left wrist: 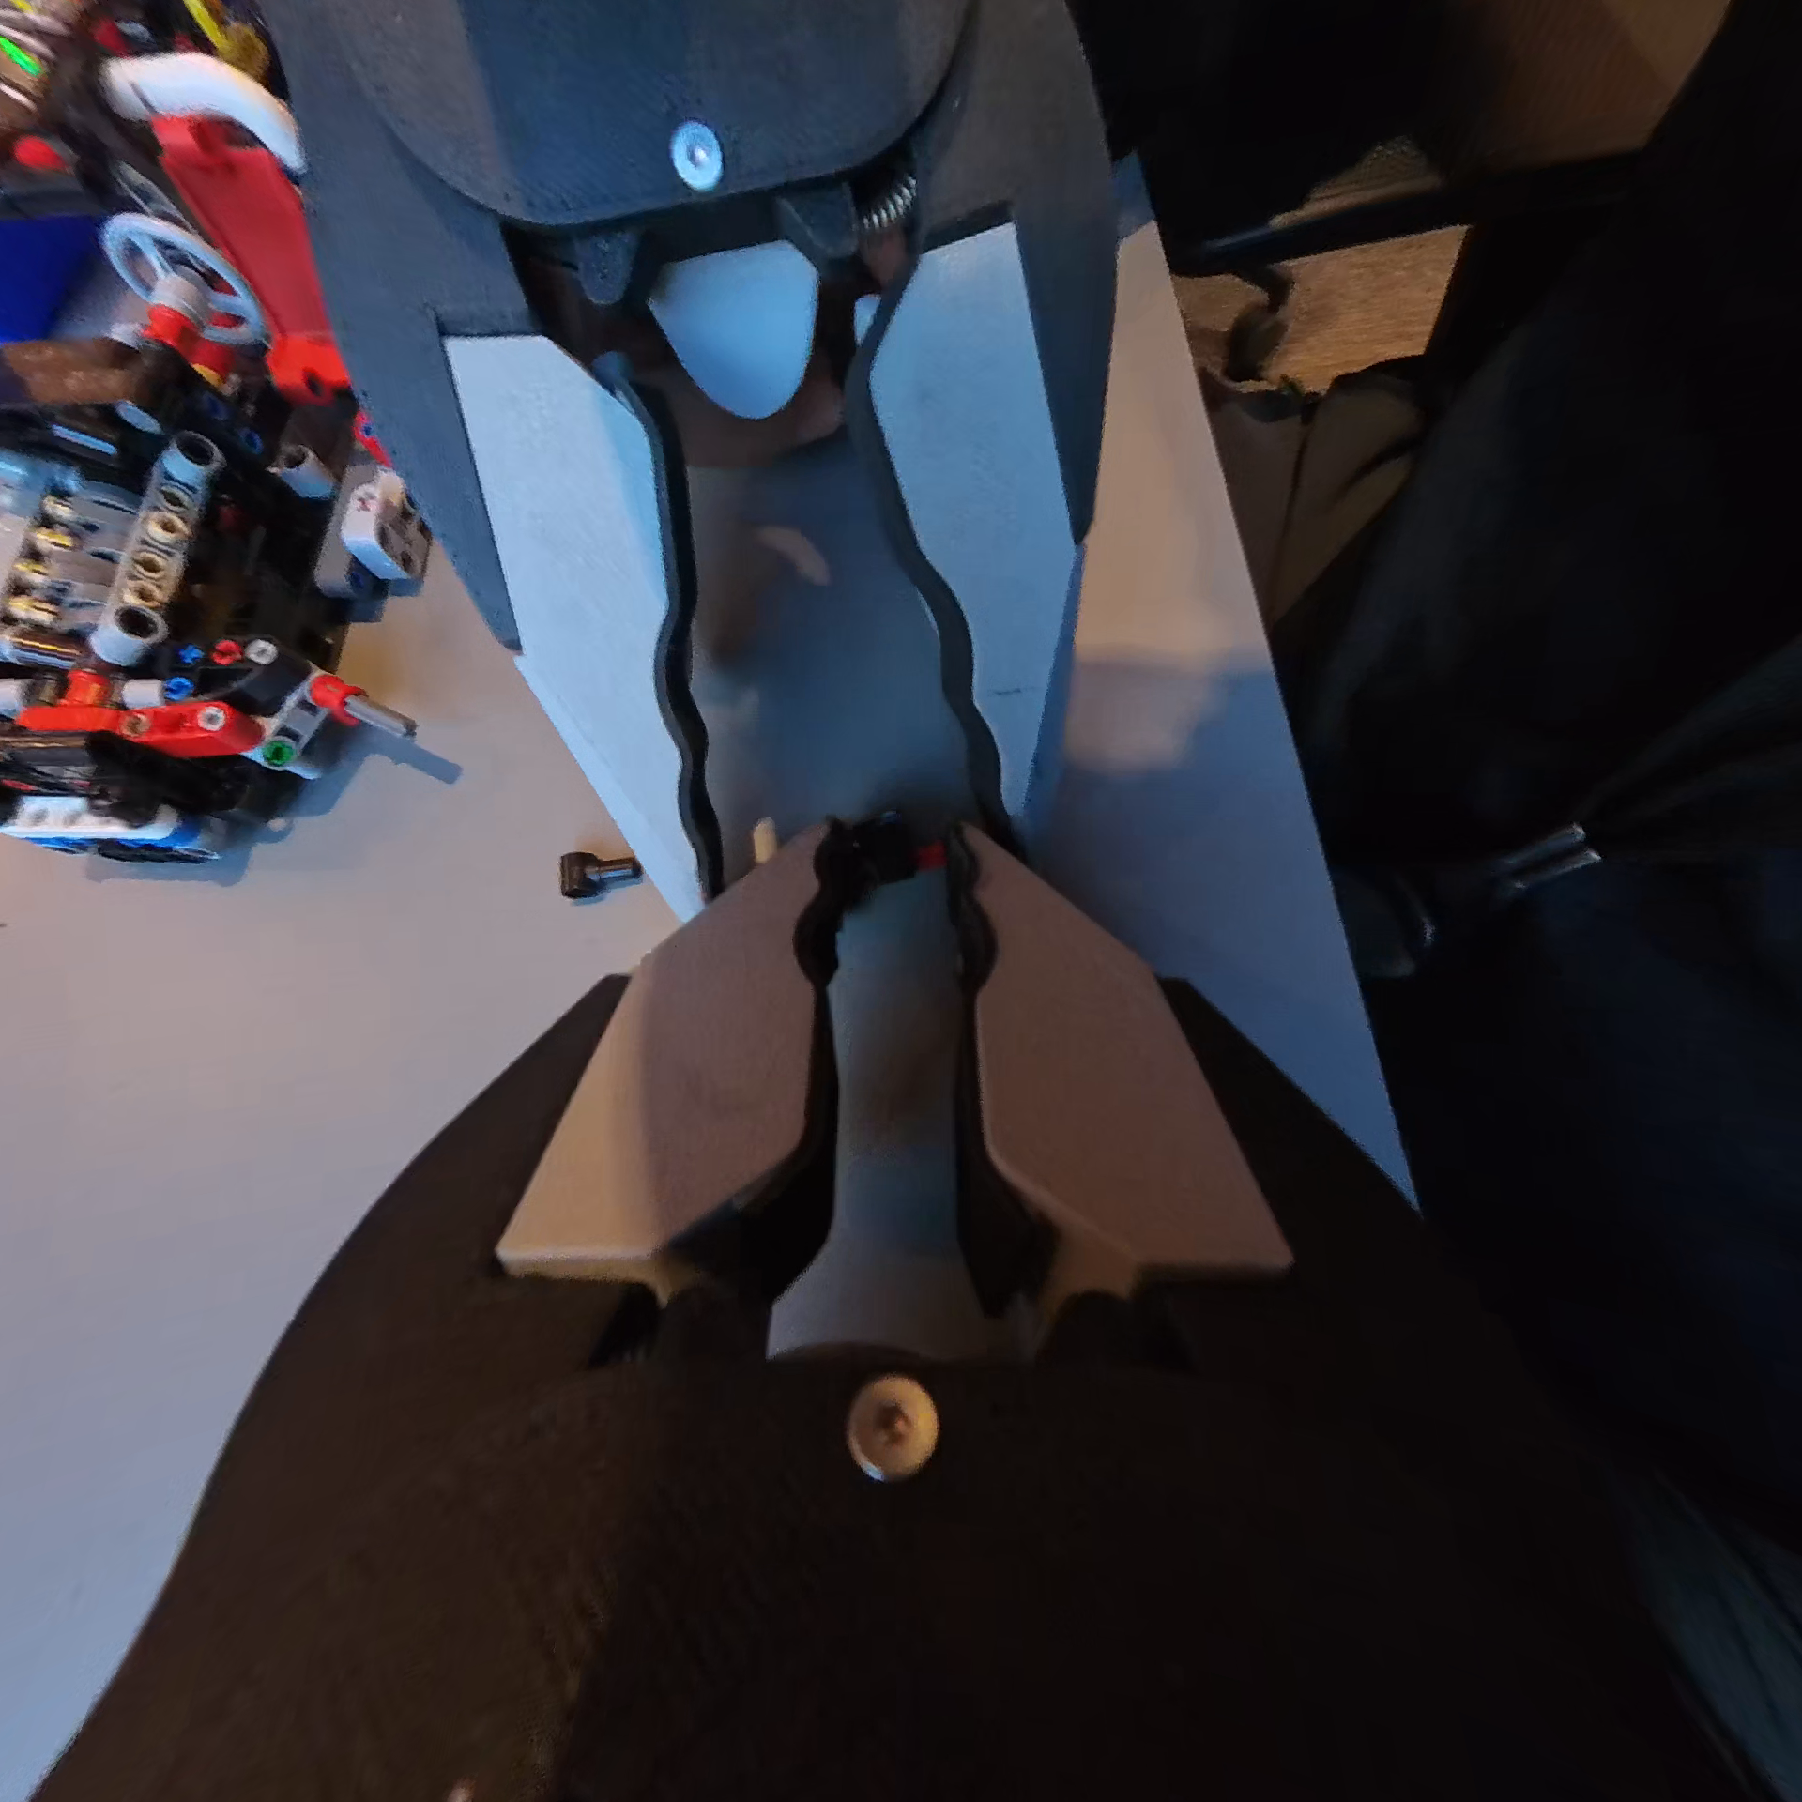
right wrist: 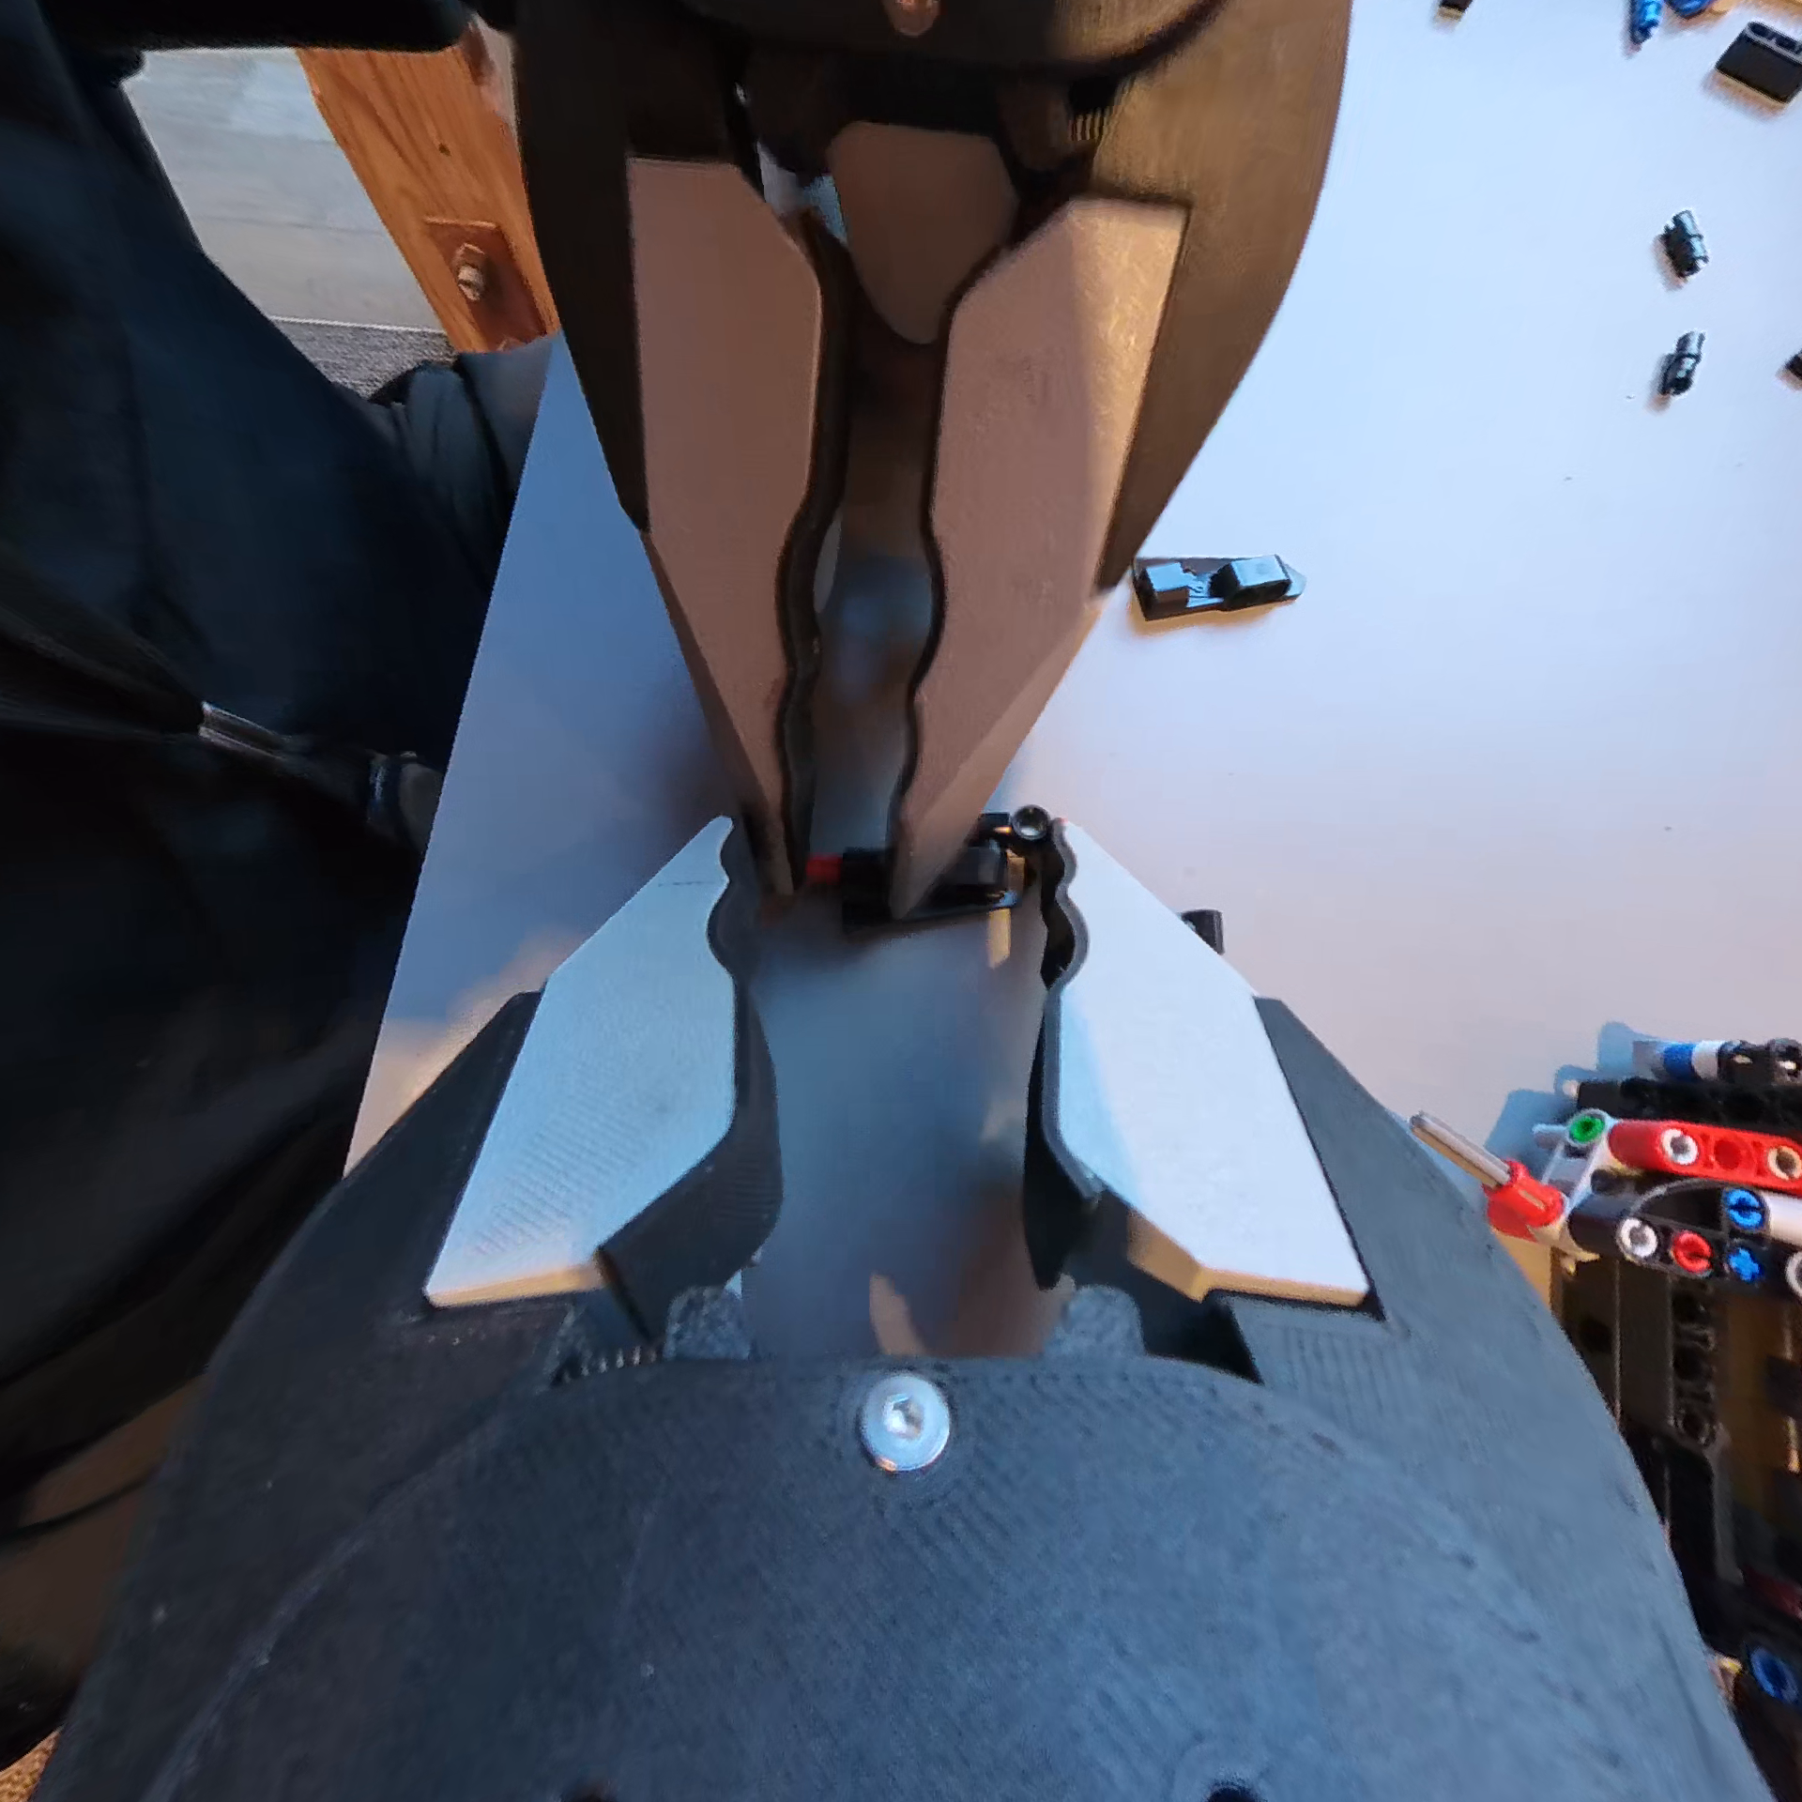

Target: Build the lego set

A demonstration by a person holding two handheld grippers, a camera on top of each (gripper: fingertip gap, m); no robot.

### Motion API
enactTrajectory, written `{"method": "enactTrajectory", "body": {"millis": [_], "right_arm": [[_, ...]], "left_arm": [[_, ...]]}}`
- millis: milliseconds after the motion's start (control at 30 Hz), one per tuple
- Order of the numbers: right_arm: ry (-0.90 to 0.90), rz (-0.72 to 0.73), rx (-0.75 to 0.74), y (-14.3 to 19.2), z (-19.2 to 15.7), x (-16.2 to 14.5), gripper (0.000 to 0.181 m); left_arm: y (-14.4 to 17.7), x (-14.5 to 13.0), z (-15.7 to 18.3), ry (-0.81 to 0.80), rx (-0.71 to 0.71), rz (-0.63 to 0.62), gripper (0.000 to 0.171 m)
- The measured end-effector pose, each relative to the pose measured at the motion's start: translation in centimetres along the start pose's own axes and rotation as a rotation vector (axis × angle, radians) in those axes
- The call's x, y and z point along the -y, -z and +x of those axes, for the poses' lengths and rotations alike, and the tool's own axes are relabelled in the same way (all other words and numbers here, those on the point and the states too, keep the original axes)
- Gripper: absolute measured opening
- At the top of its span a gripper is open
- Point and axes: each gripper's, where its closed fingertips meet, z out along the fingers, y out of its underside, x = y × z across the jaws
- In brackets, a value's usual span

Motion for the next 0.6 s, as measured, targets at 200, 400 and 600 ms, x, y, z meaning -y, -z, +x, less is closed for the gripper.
{"method": "enactTrajectory", "body": {"millis": [200, 400, 600], "right_arm": [[-0.005, 0.001, -0.012, 0.0, 0.0, 0.0, 0.055], [-0.012, 0.0, -0.019, 0.1, 0.2, -0.1, 0.054], [-0.026, -0.003, -0.034, 0.7, 0.1, -0.6, 0.055]], "left_arm": [[1.7, 1.0, -0.1, 0.043, -0.009, 0.117, 0.027], [1.9, 0.1, 0.2, 0.064, -0.016, 0.082, 0.039], [1.6, -1.5, 0.9, 0.039, -0.04, -0.03, 0.054]]}}
